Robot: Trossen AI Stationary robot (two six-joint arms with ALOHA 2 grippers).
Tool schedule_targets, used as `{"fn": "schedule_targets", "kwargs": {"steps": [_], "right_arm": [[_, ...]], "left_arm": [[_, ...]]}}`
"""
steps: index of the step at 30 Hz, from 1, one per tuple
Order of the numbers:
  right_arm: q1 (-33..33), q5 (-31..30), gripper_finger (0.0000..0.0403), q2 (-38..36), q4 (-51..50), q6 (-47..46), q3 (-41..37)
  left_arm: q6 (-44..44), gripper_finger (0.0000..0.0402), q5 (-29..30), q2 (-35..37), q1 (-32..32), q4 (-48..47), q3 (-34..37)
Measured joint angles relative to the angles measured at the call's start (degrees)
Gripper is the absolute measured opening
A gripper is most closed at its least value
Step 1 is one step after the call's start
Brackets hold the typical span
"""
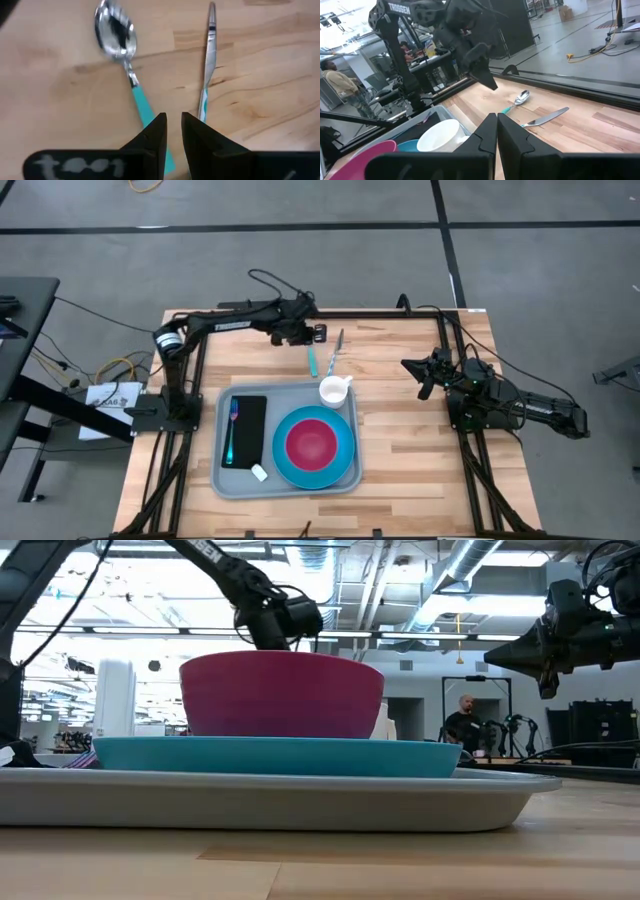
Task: Set up tray
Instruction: Put the light blue spoon on the black napkin to the right of the blue fork
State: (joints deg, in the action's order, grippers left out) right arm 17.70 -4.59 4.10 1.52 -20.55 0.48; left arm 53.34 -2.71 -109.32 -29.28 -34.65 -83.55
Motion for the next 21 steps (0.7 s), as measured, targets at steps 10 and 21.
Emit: {"fn": "schedule_targets", "kwargs": {"steps": [10,21], "right_arm": [[0.00,0.01,0.0005,0.00,0.09,0.00,-0.01],[0.00,0.01,0.0005,-0.01,0.11,0.00,-0.01]], "left_arm": [[-4.68,0.0114,5.61,-0.48,-0.34,-1.61,-6.60],[-0.27,0.0141,-0.33,-0.48,-0.33,0.58,-6.53]]}}
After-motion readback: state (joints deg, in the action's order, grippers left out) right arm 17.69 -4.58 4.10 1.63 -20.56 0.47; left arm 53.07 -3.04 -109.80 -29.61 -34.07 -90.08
